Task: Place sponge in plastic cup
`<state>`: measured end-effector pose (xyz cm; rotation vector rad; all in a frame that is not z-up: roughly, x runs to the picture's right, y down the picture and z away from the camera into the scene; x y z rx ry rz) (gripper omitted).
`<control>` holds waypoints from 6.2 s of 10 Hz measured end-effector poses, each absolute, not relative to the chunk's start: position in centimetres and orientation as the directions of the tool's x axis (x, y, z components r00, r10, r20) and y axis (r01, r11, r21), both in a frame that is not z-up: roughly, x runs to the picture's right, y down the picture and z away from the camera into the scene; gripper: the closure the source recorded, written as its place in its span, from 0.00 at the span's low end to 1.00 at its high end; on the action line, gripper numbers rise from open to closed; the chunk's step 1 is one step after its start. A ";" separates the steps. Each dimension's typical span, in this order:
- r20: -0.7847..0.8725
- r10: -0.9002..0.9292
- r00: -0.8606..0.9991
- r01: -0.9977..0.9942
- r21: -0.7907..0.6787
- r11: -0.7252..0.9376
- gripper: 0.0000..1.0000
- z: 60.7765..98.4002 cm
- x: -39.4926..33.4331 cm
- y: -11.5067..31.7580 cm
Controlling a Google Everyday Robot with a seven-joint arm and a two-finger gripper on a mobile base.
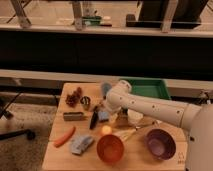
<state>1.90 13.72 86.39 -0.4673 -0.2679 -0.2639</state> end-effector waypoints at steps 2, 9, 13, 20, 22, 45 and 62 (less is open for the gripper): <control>0.312 -0.188 0.931 0.309 -0.405 0.860 0.20 86.4 1.9 13.7; 0.314 -0.170 0.934 0.303 -0.446 0.842 0.20 86.3 2.9 13.8; 0.316 -0.177 0.932 0.316 -0.471 0.823 0.20 85.5 3.3 13.6; 0.305 -0.208 0.929 0.343 -0.507 0.791 0.20 86.1 2.9 14.7; 0.304 -0.214 0.928 0.349 -0.513 0.784 0.20 86.4 2.6 15.2; 0.333 -0.209 0.919 0.361 -0.507 0.783 0.94 86.3 1.8 14.7; 0.353 -0.242 0.904 0.375 -0.380 0.846 0.94 82.6 -2.5 5.7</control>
